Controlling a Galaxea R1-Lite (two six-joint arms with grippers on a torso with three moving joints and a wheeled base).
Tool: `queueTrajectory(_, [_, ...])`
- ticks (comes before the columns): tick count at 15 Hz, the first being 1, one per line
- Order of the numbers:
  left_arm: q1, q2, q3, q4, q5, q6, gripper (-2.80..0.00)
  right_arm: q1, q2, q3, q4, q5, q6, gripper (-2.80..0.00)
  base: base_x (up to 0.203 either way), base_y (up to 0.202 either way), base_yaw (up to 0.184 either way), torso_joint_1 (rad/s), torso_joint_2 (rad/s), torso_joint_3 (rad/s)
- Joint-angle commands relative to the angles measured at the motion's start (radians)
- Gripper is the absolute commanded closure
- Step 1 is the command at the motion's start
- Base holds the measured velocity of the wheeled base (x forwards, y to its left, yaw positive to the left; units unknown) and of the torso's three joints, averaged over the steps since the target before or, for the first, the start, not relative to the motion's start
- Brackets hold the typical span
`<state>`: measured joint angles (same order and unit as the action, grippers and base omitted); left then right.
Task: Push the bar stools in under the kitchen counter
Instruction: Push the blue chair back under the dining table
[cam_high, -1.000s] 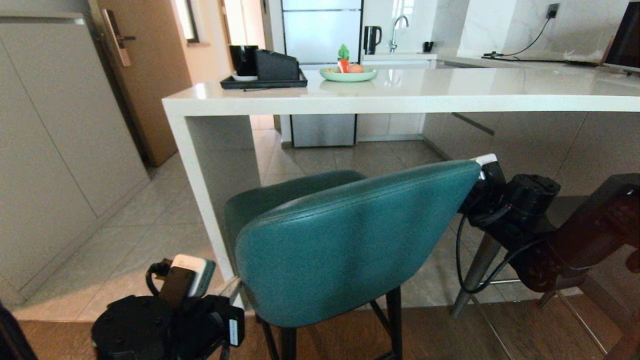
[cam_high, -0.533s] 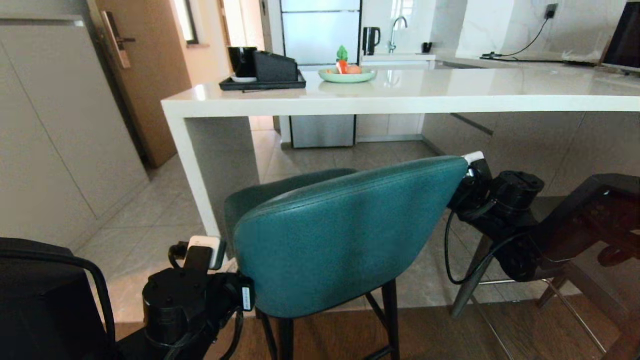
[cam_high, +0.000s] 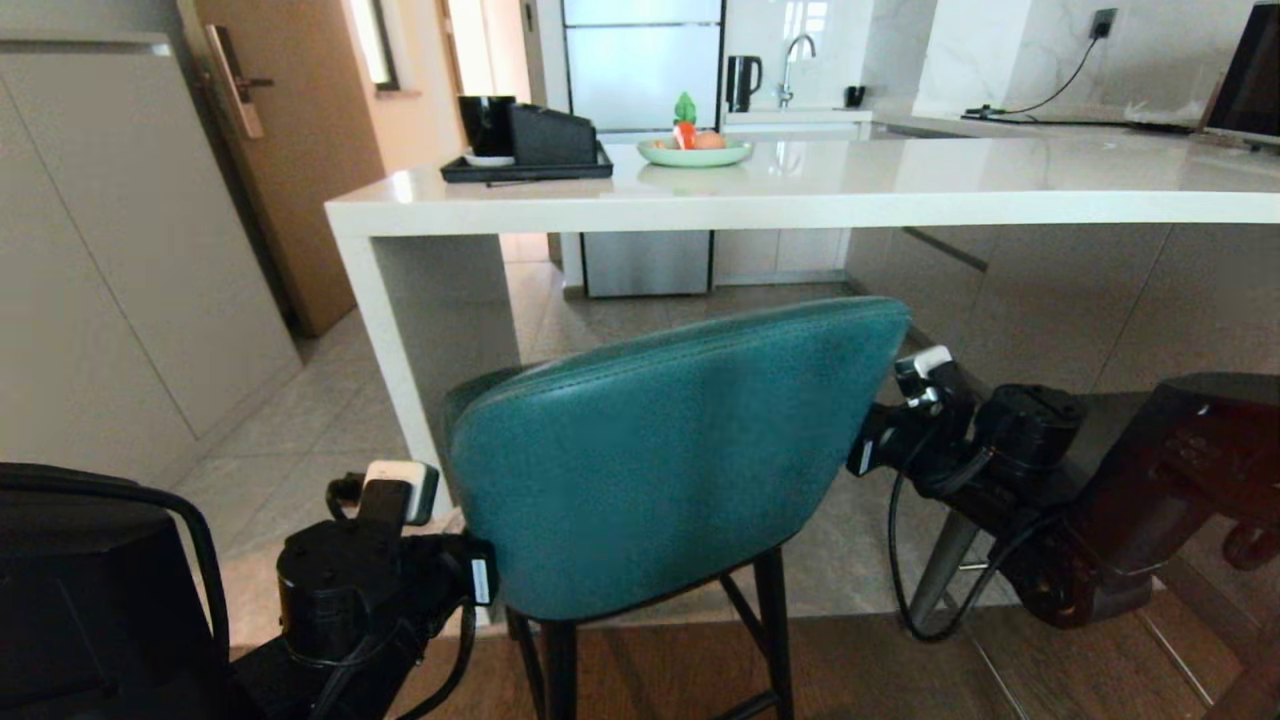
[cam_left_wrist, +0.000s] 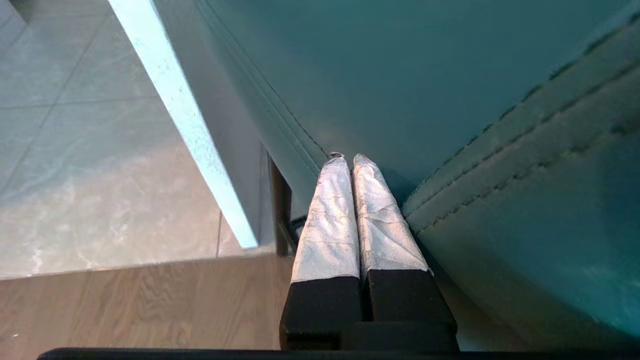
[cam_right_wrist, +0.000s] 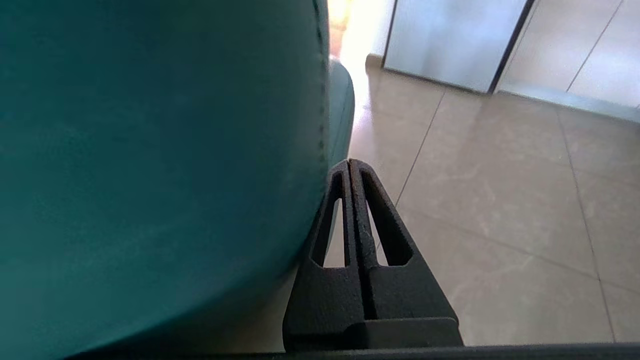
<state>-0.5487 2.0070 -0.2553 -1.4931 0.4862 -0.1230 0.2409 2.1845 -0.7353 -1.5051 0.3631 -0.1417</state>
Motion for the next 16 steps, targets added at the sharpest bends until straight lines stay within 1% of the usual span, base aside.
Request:
queueTrajectory(1, [-0.009, 0.001, -0.003, -0.012, 0.006, -0.004, 0.00, -0.001, -0.048, 0.018, -0.019, 0.016, 0.002, 0.00, 0.000, 0.000, 0.000, 0.000, 0.00, 0.000])
queueTrajectory(2, [-0.024, -0.005, 0.003, -0.013, 0.008, -0.005, 0.00, -0.006, -0.041, 0.014, -0.018, 0.016, 0.002, 0.00, 0.000, 0.000, 0.000, 0.000, 0.00, 0.000])
queueTrajectory(6, [-0.031, -0.024, 0.067, -0.037, 0.013, -0.006, 0.00, -0.035, -0.038, 0.014, -0.020, 0.016, 0.005, 0.00, 0.000, 0.000, 0.000, 0.000, 0.00, 0.000])
queueTrajectory(9, [-0.062, -0.082, 0.167, -0.037, 0.019, -0.006, 0.00, -0.024, -0.077, 0.050, -0.025, 0.025, 0.004, 0.00, 0.000, 0.000, 0.000, 0.000, 0.00, 0.000])
queueTrajectory(11, [-0.043, -0.097, 0.174, -0.037, 0.019, -0.005, 0.00, 0.007, -0.111, 0.077, -0.025, 0.054, 0.004, 0.00, 0.000, 0.000, 0.000, 0.000, 0.00, 0.000])
queueTrajectory(14, [-0.017, -0.109, 0.181, -0.037, 0.020, -0.006, 0.00, 0.049, -0.172, 0.140, -0.025, 0.058, 0.002, 0.00, 0.000, 0.000, 0.000, 0.000, 0.00, 0.000])
queueTrajectory(16, [0.040, -0.129, 0.182, -0.037, 0.016, -0.005, 0.00, 0.052, -0.212, 0.200, -0.025, 0.062, 0.001, 0.00, 0.000, 0.000, 0.000, 0.000, 0.00, 0.000])
